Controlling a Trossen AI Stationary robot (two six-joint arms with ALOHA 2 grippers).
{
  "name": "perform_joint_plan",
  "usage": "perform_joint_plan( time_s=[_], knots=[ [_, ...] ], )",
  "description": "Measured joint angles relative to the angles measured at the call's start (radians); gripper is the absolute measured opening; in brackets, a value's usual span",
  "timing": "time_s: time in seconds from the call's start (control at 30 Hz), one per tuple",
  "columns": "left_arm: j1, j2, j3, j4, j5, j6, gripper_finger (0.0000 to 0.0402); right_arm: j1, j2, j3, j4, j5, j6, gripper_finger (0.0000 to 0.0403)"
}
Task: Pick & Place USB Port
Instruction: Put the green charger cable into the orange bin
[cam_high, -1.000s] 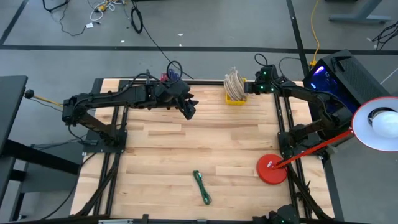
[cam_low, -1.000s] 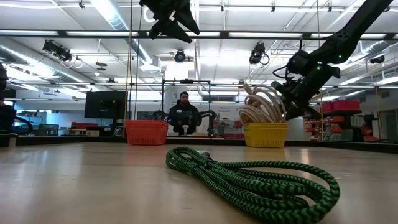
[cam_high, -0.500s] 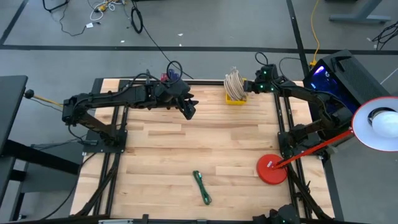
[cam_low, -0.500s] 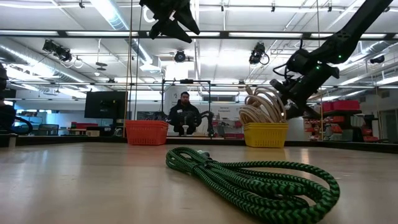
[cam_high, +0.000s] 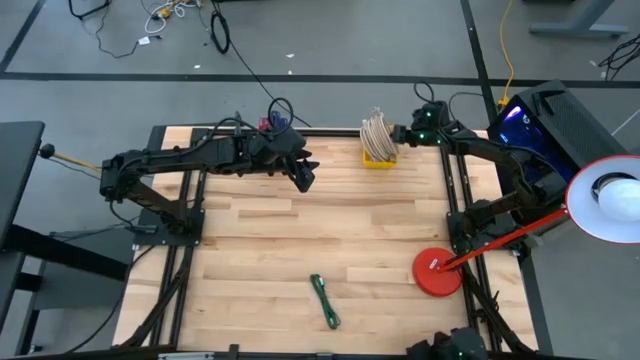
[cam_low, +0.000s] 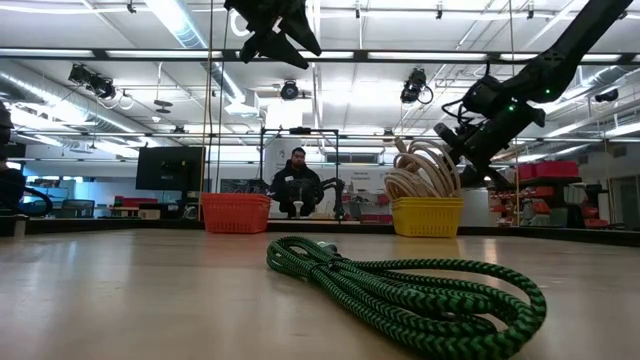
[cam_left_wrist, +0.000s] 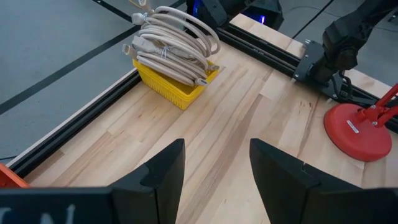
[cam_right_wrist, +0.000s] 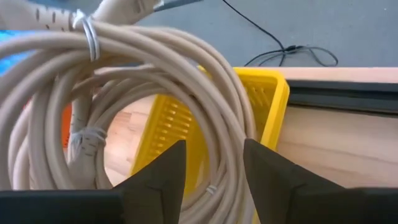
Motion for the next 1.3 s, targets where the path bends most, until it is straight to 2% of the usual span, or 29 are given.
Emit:
perform_joint_plan(
  time_s=[0.47, 0.67, 0.8, 0.9, 1.1, 1.3],
  knots=[
    [0.0, 0.0, 0.0, 0.0, 0.0, 0.0, 0.0186, -0.068, -0.035, 0.0, 0.08, -0.037, 0.044, 0.0159],
    [0.001, 0.0, 0.0, 0.0, -0.003, 0.001, 0.0186, -0.126, -0.155, 0.017, 0.078, -0.056, 0.04, 0.0154],
    [0.001, 0.0, 0.0, 0.0, -0.004, 0.001, 0.0186, -0.137, -0.275, 0.032, 0.064, -0.166, 0.019, 0.0148],
    [0.007, 0.0, 0.0, -0.001, -0.003, 0.009, 0.0186, -0.113, -0.383, 0.035, 0.041, -0.228, 0.007, 0.0144],
    [0.031, 0.0, 0.0, -0.002, 0.028, 0.012, 0.0186, 0.006, -0.614, 0.035, 0.07, -0.239, 0.072, 0.0133],
    [0.037, 0.0, 0.0, -0.003, 0.121, 0.025, 0.0186, 0.222, -0.74, 0.038, 0.11, -0.213, 0.135, 0.0121]
  ],
)
